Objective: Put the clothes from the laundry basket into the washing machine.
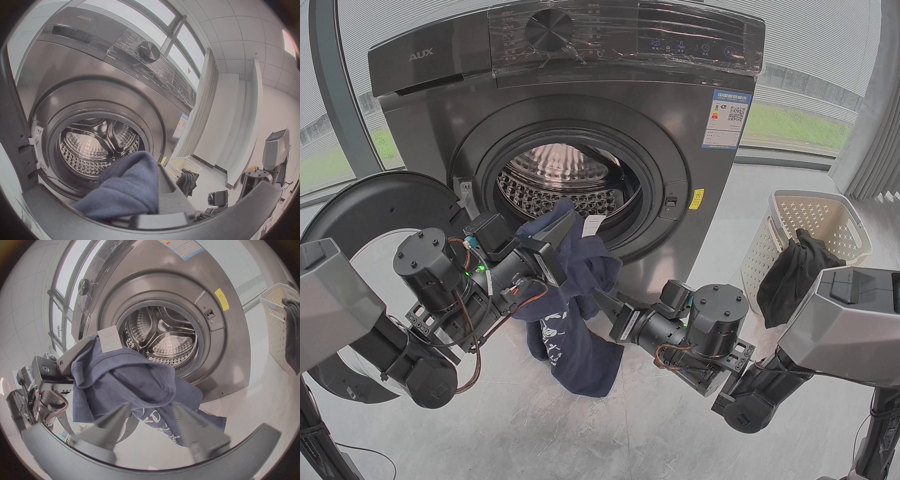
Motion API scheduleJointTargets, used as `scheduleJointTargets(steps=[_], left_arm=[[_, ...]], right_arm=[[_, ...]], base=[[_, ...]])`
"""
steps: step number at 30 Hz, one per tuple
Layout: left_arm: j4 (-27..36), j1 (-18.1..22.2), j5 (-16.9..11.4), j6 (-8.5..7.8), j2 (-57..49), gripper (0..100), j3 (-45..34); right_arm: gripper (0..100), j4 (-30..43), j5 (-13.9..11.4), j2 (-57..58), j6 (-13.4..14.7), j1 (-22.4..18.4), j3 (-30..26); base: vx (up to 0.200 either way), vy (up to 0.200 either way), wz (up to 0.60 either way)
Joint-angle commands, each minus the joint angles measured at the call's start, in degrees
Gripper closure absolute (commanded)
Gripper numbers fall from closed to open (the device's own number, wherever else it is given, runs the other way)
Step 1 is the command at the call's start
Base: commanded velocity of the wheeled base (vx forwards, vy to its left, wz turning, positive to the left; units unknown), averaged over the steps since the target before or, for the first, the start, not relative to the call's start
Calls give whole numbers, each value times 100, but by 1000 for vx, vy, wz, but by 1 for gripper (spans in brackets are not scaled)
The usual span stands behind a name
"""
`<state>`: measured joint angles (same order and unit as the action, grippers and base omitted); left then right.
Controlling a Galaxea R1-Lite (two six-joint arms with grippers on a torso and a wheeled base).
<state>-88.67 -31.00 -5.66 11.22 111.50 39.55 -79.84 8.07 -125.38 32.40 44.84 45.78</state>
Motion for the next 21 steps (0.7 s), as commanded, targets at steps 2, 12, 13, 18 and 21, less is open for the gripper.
scheduleJointTargets(steps=[2,12,13,18,21], left_arm=[[-1,-29,-6,-5,-40,100,-17],[-1,-38,-6,-5,-40,100,-26],[-10,-38,-6,-5,-40,100,-26],[-10,-38,-6,-14,-40,100,-43],[-1,-38,-6,-14,-40,100,-43]], right_arm=[[0,-32,-60,-13,-15,-177,54],[0,-331,-341,-294,-147,-159,98],[0,-348,-359,-356,-234,-151,133],[0,-577,-376,-558,-357,-116,371],[0,-595,-394,-566,-375,-80,485]], base=[[0,0,0],[0,0,0],[0,0,0],[0,0,0],[0,0,0]])
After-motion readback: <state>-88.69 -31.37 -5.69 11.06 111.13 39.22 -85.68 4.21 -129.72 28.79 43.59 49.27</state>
